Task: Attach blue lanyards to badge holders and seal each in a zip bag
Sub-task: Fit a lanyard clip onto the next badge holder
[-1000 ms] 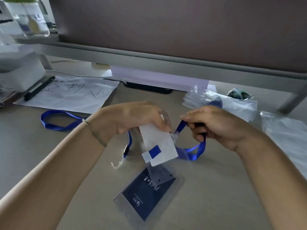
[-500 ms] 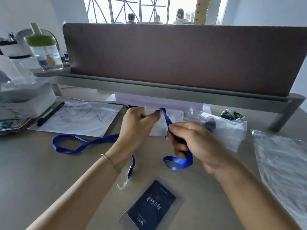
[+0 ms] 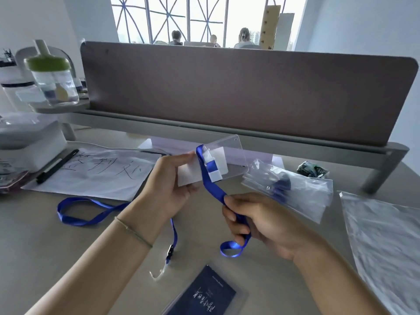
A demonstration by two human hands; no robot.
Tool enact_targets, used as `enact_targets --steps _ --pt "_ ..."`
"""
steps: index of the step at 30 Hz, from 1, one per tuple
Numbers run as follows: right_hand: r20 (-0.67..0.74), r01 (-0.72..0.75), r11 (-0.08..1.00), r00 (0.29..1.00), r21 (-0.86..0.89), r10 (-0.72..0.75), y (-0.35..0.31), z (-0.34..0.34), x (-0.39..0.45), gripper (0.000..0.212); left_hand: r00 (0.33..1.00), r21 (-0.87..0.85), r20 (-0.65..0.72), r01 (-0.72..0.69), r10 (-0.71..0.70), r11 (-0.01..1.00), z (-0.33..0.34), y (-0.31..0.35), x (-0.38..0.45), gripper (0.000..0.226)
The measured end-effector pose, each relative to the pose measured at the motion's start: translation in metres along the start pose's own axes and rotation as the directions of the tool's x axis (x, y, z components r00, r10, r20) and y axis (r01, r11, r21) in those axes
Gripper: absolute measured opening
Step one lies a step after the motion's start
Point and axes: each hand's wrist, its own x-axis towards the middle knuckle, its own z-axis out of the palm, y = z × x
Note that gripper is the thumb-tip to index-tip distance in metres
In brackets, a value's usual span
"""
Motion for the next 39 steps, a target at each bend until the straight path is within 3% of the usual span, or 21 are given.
enact_targets --steps 4,9,12,16,19,21,23,29,31,34,39 --pt "0.092 -0.032 0.997 0.995 0.065 0.026 0.005 -0.013 -0.002 0.037 0.971 0.113 0.211 0.087 -0.110 0.990 0.000 0.003 -0.006 0.013" --pt "0.102 -0.080 0.989 0.992 0.127 0.067 0.005 -0.025 -0.012 0.040 0.852 0.508 0.424 0.058 -0.308 0.859 -0.005 0.005 -0.015 0.010" --pt "0.083 -0.068 0.996 0.995 0.051 0.063 -0.001 -0.032 -0.017 0.039 0.812 0.672 0.451 -0.035 -0.371 0.740 -0.004 0.004 -0.017 0.011" --pt "0.019 -0.065 0.998 0.998 0.000 0.065 -0.008 -0.035 -0.020 0.041 0.819 0.803 0.417 -0.129 -0.394 0.582 0.008 0.002 -0.027 0.010" --pt "-0.060 -0.033 0.998 0.998 -0.057 0.030 -0.011 -0.034 -0.019 0.040 0.875 0.884 0.364 -0.216 -0.319 0.415 0.018 -0.001 -0.037 0.012" --pt "-0.137 0.003 0.997 0.990 -0.080 -0.014 -0.014 -0.033 -0.018 0.035 0.922 0.914 0.361 -0.320 -0.141 0.249 0.019 -0.003 -0.036 0.018" --pt "-0.200 0.045 0.997 0.978 -0.055 -0.055 -0.017 -0.030 -0.018 0.032 0.927 0.913 0.374 -0.375 0.040 0.158 0.018 -0.008 -0.031 0.026" --pt "-0.224 0.064 0.996 0.972 -0.054 -0.075 -0.023 -0.019 -0.018 0.038 0.874 0.873 0.320 -0.422 0.366 0.244 0.021 -0.015 -0.031 0.029" --pt "-0.218 0.060 0.996 0.973 -0.063 -0.073 -0.022 -0.013 -0.016 0.039 0.869 0.875 0.240 -0.387 0.433 0.291 0.019 -0.018 -0.025 0.053" --pt "-0.211 0.038 0.999 0.977 -0.035 -0.045 -0.019 -0.003 -0.011 0.042 0.853 0.819 0.154 -0.392 0.498 0.419 0.016 -0.020 -0.020 0.058" --pt "-0.261 0.003 1.000 0.965 0.023 0.003 -0.012 0.007 -0.002 0.039 0.872 0.634 0.071 -0.414 0.484 0.653 0.011 -0.019 -0.014 0.036"
